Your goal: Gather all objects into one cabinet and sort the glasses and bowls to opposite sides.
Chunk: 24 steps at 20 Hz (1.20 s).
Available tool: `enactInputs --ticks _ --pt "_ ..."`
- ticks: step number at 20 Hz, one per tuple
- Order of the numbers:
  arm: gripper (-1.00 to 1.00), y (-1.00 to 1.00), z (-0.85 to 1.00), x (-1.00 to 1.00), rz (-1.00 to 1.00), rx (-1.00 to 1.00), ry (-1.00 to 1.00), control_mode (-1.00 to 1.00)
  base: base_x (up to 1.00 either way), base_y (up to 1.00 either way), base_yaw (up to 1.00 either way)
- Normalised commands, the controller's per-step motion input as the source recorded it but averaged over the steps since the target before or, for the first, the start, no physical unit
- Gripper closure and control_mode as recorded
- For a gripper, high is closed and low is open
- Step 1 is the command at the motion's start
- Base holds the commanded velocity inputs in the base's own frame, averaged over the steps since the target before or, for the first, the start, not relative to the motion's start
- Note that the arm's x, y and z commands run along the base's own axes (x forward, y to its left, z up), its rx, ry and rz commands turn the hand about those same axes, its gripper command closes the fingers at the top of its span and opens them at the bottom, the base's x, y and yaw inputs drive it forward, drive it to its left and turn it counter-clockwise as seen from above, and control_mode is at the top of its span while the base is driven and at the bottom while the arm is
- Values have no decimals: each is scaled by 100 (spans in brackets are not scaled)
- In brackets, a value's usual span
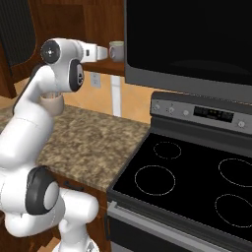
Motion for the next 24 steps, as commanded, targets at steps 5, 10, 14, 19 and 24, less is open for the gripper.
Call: enactInputs --ticks 5,10,14,19,24 --pt "-100 0 -8 31 0 0 0 -100 0 0 0" --pt "-100 -2 -6 28 0 0 0 -100 0 0 0" --pt "-100 -1 -1 25 0 0 0 -100 0 0 0" --pt "-100 -12 0 12 0 1 -1 -100 0 0 0" --pt "-100 -19 0 8 0 3 -1 -100 0 0 0"
